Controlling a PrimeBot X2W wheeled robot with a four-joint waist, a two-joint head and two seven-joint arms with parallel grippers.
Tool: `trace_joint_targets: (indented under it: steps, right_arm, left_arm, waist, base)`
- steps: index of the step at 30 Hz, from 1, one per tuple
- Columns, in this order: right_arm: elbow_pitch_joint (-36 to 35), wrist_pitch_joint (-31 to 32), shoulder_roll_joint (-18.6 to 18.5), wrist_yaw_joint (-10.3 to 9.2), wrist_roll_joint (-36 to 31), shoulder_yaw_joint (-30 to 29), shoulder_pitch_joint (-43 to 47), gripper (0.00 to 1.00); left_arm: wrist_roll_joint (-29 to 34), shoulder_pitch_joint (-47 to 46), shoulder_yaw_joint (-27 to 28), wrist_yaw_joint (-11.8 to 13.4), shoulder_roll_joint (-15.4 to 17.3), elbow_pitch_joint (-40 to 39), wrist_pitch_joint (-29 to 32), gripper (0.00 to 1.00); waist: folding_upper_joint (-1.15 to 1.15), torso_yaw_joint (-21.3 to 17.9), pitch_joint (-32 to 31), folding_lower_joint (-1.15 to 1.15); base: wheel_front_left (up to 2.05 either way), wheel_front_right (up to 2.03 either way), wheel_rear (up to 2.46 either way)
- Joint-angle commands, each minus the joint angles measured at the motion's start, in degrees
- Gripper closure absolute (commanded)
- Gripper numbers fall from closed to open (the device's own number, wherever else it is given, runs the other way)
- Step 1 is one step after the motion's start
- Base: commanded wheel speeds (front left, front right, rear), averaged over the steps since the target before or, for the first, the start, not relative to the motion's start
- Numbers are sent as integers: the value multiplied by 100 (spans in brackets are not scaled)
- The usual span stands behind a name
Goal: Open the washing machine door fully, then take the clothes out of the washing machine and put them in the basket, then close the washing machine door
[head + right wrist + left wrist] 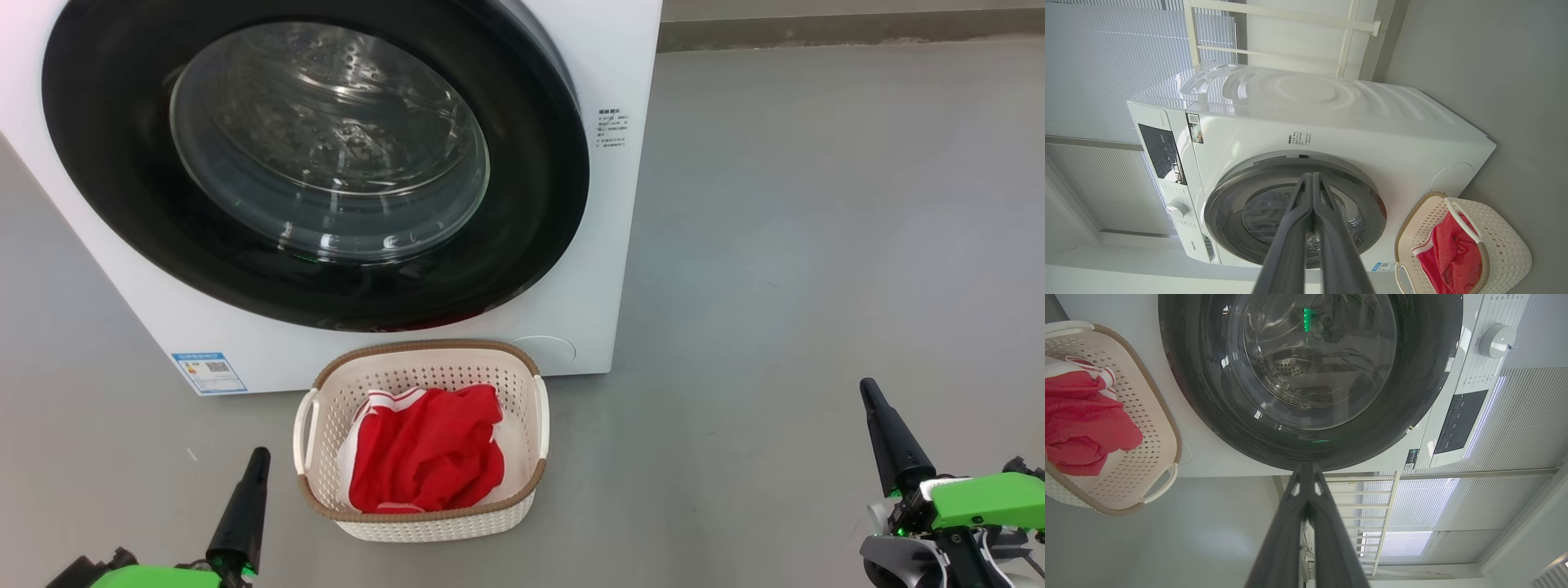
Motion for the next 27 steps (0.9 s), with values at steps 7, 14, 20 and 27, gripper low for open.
trace_joint_targets:
  steps: [7,14,20,27]
  right_arm:
    - [-139,32,-41,-3,-33,90,-240,100]
    - [-139,39,-35,-3,-40,81,-241,100]
    - [-138,43,-32,-3,-44,76,-242,100]
    - [-138,48,-27,-3,-49,70,-242,100]
  left_arm:
    - [-33,-221,209,-41,53,-115,37,100]
    - [-31,-221,211,-41,52,-115,38,100]
    - [-31,-221,212,-41,51,-115,39,100]
    - [-30,-221,213,-41,50,-115,40,100]
  waist:
    - [0,0,0,0]
    - [0,0,0,0]
    - [0,0,0,0]
    - [0,0,0,0]
  base:
    - [0,0,0]
    - [0,0,0]
    - [0,0,0]
    - [0,0,0]
